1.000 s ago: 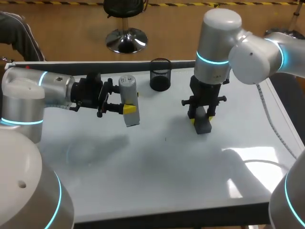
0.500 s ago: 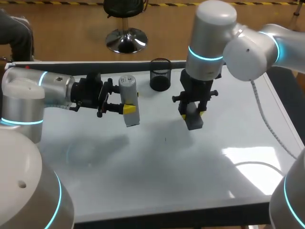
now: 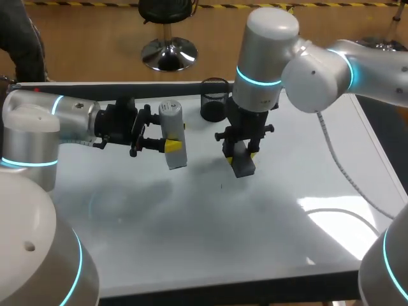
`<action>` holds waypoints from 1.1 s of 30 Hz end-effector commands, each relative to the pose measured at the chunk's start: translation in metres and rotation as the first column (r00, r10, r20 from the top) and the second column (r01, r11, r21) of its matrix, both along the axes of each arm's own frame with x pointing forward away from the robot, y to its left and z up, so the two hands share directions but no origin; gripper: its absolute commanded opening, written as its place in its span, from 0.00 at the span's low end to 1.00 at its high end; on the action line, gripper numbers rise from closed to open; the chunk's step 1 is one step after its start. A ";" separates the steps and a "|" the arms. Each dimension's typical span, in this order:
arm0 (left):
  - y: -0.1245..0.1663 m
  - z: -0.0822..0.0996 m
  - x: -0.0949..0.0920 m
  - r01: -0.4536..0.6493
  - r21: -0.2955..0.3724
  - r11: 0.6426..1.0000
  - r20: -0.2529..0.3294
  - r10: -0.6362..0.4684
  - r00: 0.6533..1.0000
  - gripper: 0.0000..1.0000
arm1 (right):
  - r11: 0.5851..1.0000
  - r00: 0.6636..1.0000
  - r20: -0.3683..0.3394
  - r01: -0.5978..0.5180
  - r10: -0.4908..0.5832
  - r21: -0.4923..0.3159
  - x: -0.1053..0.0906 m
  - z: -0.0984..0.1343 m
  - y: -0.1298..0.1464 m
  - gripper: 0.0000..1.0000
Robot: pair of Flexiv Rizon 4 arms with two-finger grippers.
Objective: Pick up the inspection probe, press it on each red-marked spot on the whiteboard one by one, put down the probe, pick up the eraser, and wipe off all the red marks.
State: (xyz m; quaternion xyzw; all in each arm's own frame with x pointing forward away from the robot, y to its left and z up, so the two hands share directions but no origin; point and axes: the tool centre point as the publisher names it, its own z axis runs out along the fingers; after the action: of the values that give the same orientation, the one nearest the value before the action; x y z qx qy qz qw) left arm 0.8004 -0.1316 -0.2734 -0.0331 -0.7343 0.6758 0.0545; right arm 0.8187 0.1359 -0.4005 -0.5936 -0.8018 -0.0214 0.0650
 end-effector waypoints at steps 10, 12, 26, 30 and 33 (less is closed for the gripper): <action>0.000 0.001 -0.001 -0.003 -0.002 1.000 0.002 0.003 1.000 0.00 | 1.000 1.000 -0.021 -0.009 0.009 0.012 0.005 -0.019 0.000 0.00; 0.000 0.001 -0.001 -0.003 -0.002 1.000 0.002 0.003 1.000 0.00 | 1.000 1.000 -0.024 -0.009 0.009 0.017 0.005 -0.023 -0.003 0.00; 0.000 0.001 -0.001 -0.003 -0.002 1.000 0.002 0.003 1.000 0.00 | 0.999 0.998 -0.046 0.034 -0.034 0.017 0.007 -0.036 -0.031 0.00; 0.000 0.001 -0.001 -0.003 -0.002 1.000 0.002 0.003 1.000 0.00 | 0.999 0.997 -0.051 0.050 -0.049 0.009 0.008 -0.038 -0.040 0.00; 0.000 0.001 -0.001 -0.003 -0.002 1.000 0.002 0.003 1.000 0.00 | 0.998 0.997 -0.053 0.063 -0.063 0.002 0.008 -0.039 -0.048 0.00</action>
State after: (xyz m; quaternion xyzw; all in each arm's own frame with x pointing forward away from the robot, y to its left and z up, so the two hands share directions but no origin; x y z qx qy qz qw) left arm 0.8004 -0.1316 -0.2734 -0.0331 -0.7344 0.6758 0.0546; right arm 0.8279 0.0995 -0.4276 -0.6176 -0.7818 -0.0071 0.0858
